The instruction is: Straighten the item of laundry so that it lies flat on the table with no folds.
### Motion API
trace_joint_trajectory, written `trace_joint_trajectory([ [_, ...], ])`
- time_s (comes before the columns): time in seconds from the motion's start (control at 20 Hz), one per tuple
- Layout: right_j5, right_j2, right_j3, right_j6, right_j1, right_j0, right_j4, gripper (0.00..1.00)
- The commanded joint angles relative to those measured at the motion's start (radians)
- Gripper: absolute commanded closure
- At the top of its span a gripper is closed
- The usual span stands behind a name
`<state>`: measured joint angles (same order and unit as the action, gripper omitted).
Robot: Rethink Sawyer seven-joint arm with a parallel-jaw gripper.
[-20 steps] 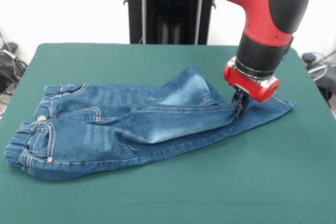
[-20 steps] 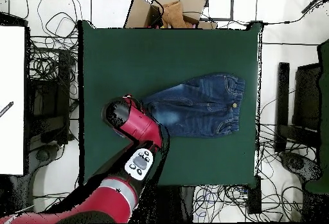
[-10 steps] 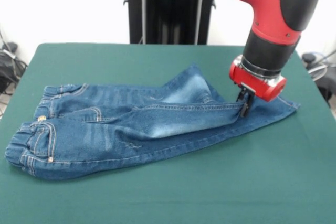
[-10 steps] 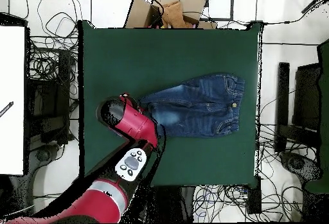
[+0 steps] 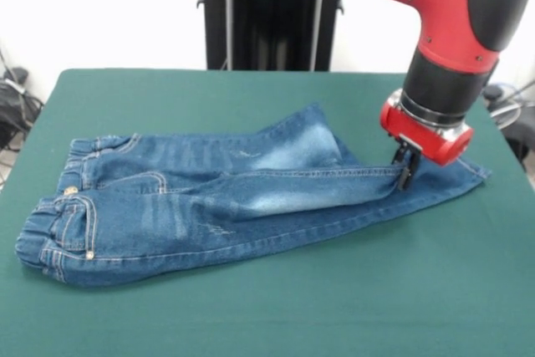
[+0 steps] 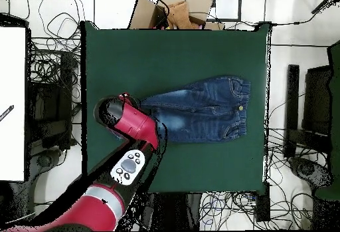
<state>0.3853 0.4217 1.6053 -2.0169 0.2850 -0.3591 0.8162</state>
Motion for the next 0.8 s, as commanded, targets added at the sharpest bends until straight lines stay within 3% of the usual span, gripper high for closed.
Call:
trace_joint_trajectory([
  [0.05, 0.129, -0.052, -0.083, -0.331, -0.030, -0.013, 0.000, 1.00],
  [0.8, 0.070, -0.070, -0.053, -0.315, -0.024, 0.006, 0.006, 1.00],
])
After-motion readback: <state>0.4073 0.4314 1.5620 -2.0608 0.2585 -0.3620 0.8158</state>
